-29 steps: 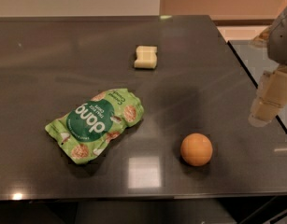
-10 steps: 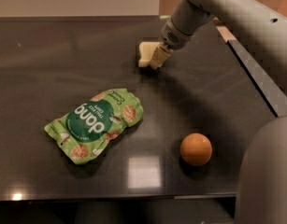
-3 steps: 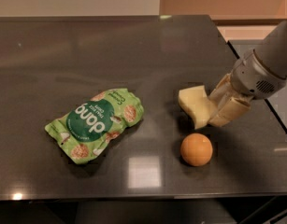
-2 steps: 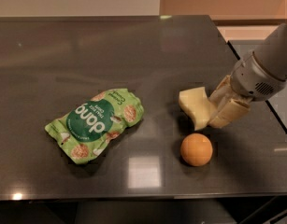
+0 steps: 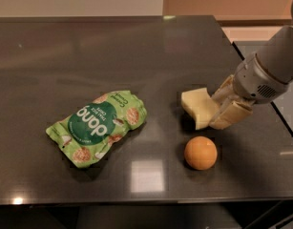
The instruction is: Move sponge near orange
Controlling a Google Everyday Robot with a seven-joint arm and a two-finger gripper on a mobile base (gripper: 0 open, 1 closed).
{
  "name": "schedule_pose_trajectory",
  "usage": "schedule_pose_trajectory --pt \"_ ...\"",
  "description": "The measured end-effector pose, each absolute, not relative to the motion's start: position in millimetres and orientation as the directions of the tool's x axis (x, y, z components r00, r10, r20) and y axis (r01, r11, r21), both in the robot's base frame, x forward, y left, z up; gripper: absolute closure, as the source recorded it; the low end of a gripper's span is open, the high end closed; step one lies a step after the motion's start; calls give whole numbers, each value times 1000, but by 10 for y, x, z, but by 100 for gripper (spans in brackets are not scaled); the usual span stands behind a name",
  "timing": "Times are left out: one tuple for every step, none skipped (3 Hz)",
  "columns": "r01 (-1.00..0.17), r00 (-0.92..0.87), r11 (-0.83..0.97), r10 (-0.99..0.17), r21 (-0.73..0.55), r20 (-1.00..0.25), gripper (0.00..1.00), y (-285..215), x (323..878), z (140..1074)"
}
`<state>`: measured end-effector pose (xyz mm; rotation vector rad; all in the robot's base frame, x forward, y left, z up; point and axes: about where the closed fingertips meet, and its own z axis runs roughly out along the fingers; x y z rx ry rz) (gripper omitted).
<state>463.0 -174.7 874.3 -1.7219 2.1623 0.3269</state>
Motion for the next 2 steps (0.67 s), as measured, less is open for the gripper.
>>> schedule_pose_trajectory --pt "-972 -194 231 -890 -42 -413 0 -1738 4628 8745" --pt "-972 -193 231 -890 -42 -413 0 -1737 4628 8745"
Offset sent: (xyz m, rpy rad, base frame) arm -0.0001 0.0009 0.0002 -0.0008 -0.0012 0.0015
